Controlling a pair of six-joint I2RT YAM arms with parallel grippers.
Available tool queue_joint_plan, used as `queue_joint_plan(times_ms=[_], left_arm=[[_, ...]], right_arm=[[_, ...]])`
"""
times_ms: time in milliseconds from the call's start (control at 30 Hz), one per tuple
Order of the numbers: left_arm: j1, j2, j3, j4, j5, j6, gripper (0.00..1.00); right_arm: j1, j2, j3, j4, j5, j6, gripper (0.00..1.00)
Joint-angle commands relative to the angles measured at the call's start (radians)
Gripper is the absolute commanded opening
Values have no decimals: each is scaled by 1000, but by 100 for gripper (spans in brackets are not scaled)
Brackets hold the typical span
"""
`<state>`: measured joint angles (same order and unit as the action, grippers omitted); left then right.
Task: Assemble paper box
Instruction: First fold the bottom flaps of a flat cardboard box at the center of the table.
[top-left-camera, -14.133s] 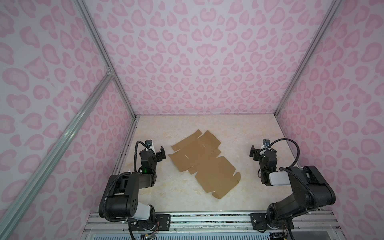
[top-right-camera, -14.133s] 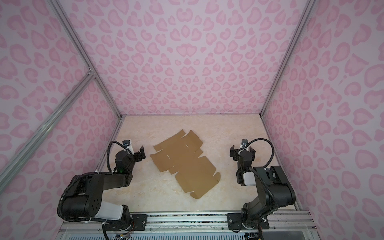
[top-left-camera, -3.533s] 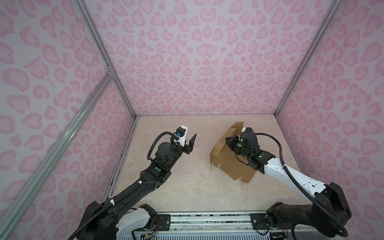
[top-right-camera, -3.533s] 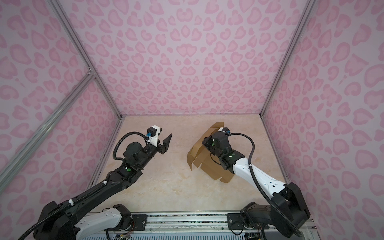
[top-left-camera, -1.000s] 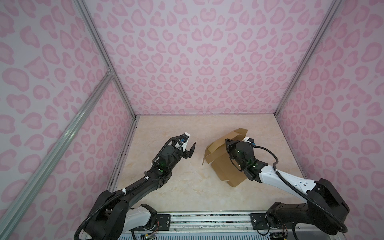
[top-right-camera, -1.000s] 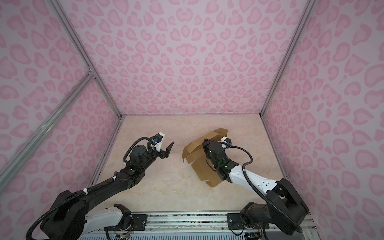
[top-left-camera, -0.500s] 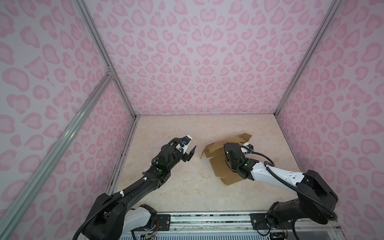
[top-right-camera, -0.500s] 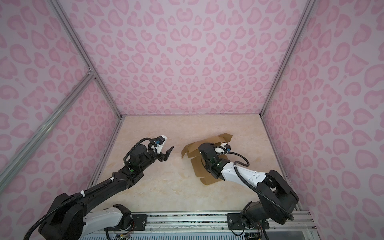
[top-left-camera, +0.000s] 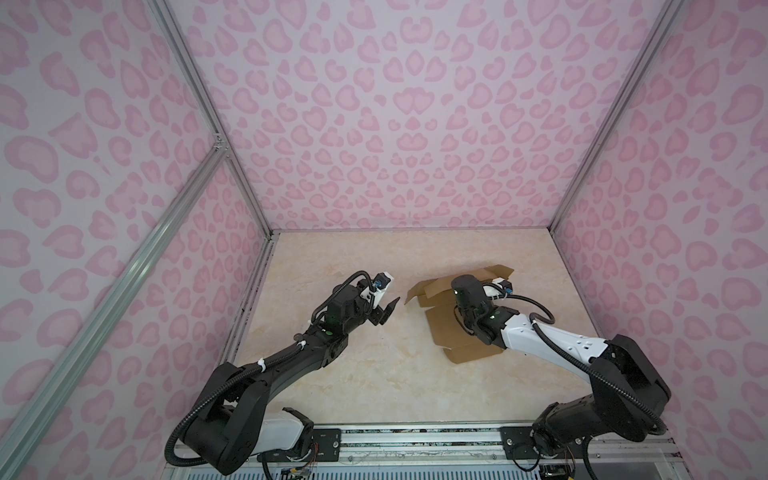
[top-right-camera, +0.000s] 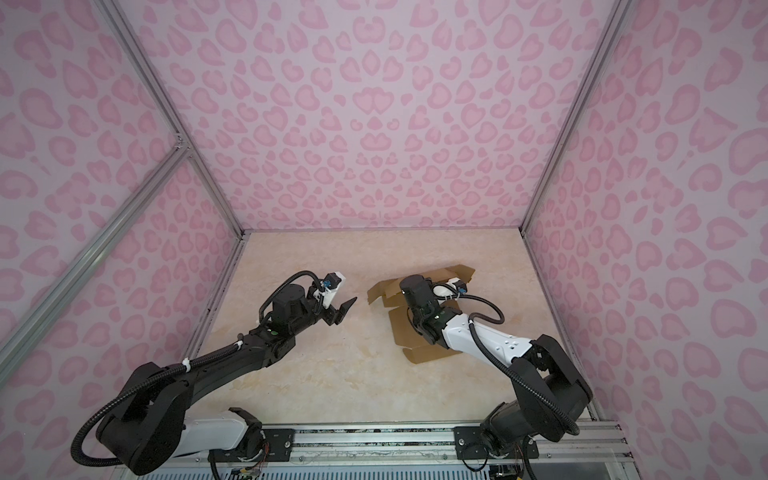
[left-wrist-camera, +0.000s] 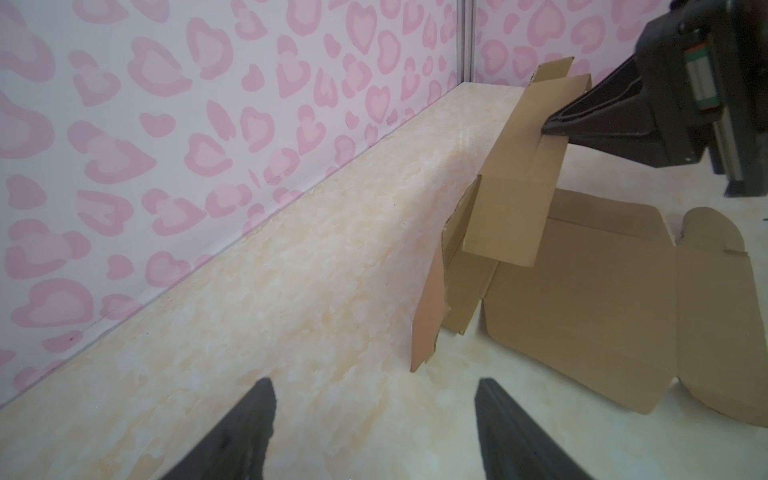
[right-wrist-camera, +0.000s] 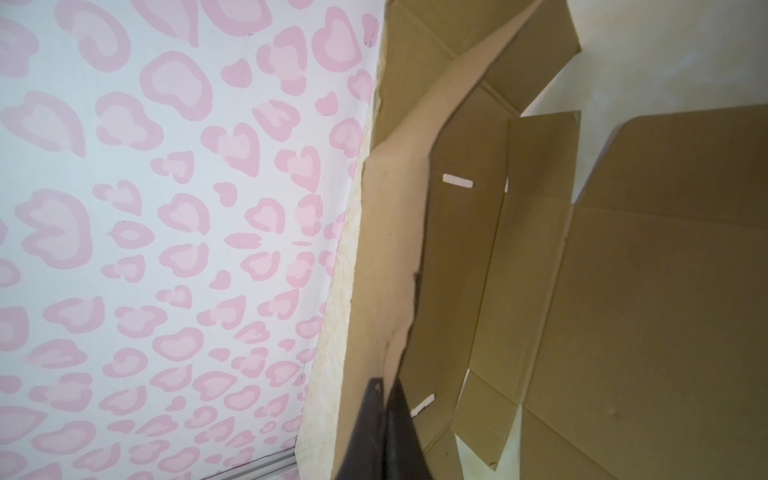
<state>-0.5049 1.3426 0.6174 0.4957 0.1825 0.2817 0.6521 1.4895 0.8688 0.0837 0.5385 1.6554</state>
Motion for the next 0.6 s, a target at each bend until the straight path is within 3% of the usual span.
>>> queue_joint_plan(times_ms=[0,400,567], left_arm=[[9,23,19,10,11,11,78],[5,-60,20,-51,66,2,78],[-26,-71,23,-69,64,6,78]], right_arm=[[-18,16,23,-67,-42,-60,0],[2,-119,121,-301,-26,-92,0],[16,-195,24,-268,-6,-99,0]])
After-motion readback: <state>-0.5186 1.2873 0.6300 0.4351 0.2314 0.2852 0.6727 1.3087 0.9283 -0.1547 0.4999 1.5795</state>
